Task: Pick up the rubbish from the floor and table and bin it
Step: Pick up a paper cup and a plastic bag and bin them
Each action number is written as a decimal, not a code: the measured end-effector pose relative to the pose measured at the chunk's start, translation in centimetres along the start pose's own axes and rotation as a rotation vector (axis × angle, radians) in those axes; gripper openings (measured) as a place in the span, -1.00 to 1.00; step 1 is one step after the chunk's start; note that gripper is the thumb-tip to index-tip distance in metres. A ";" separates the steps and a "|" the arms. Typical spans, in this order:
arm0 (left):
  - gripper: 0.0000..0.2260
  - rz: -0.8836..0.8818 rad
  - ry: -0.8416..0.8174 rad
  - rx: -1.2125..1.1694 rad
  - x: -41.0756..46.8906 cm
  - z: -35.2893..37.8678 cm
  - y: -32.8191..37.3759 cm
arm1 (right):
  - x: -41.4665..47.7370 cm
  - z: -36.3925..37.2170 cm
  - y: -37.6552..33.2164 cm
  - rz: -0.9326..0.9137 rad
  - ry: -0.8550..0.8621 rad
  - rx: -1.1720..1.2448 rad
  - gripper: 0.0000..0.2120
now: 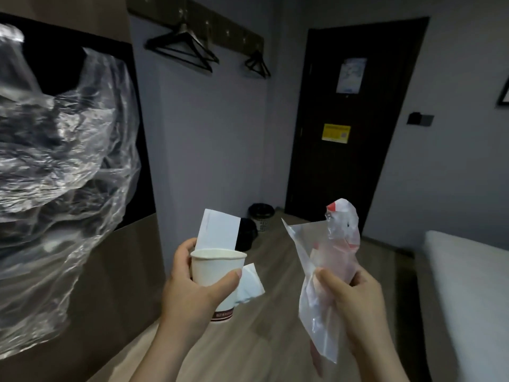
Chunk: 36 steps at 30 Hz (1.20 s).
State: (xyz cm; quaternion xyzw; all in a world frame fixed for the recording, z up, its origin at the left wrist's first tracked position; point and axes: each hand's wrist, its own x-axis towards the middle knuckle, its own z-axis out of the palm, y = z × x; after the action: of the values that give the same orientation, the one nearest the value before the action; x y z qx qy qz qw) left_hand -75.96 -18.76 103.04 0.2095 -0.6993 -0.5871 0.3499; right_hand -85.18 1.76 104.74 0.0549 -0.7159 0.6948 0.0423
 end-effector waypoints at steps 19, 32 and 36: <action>-0.40 -0.115 -0.140 0.046 28.0 8.2 -9.8 | 22.9 14.4 5.5 0.061 0.114 -0.094 -0.95; -0.41 -0.066 -0.159 0.028 46.9 24.4 -11.3 | 48.8 17.1 8.0 0.044 0.072 -0.035 -0.93; -0.42 -0.093 -0.161 0.047 51.1 27.7 -13.3 | 54.2 18.2 9.4 0.062 0.037 -0.045 -0.95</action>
State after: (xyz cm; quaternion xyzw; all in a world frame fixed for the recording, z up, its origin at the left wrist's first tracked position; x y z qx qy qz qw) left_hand -132.00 -39.03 100.76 0.2019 -0.7282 -0.6010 0.2602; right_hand -139.82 -17.21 102.30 0.0188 -0.7318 0.6804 0.0352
